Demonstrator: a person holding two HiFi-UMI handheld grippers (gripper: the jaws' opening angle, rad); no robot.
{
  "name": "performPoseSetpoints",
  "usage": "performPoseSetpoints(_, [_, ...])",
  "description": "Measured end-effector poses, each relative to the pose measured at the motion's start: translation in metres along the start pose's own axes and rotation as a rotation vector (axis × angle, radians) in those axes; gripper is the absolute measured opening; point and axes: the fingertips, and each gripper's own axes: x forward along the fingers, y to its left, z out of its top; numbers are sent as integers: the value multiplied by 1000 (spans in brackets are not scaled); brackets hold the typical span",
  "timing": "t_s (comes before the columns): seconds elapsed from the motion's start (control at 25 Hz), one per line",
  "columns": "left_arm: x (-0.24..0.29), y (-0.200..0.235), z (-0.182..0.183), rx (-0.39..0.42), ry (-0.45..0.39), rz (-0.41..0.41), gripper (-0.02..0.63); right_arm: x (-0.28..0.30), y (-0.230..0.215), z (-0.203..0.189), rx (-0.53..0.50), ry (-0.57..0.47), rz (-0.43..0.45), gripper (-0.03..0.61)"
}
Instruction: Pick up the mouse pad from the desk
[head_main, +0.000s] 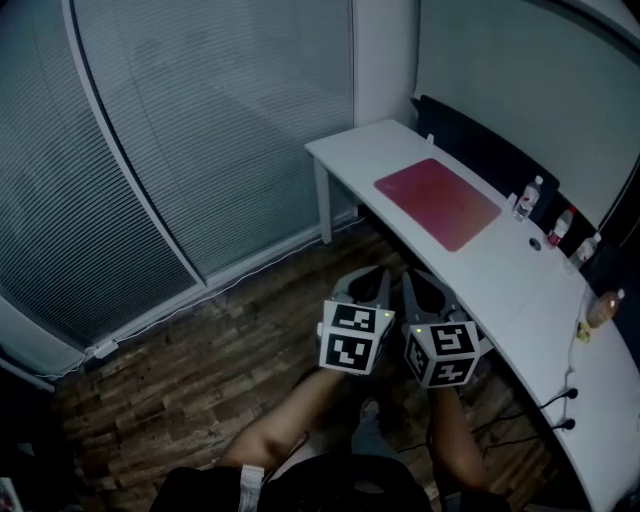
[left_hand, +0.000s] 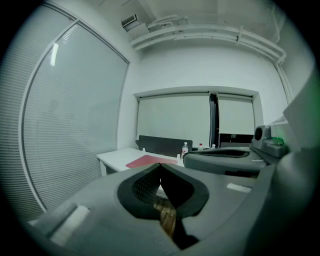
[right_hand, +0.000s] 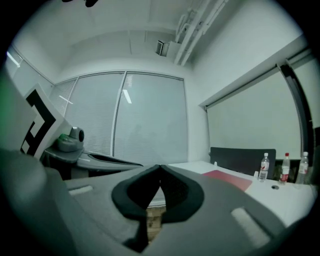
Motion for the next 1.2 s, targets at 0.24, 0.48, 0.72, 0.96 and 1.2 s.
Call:
performPoseSetpoints(0.24, [62, 10, 12, -2, 6, 10, 5, 43, -43, -2, 9, 9, 14, 0])
performPoseSetpoints(0.48, [122, 14, 29, 2, 19, 24, 5, 81, -86, 8, 11, -3, 36, 2])
performPoseSetpoints(0.72, [179, 7, 45, 1, 11, 15, 5, 107, -136, 12, 0, -5, 32, 2])
performPoseSetpoints(0.96, [225, 0, 54, 7, 19, 1, 5, 130, -175, 15, -11, -5, 31, 2])
performPoseSetpoints(1.2, [253, -1, 64, 21, 12, 5, 5, 143, -203, 15, -7, -3, 14, 2])
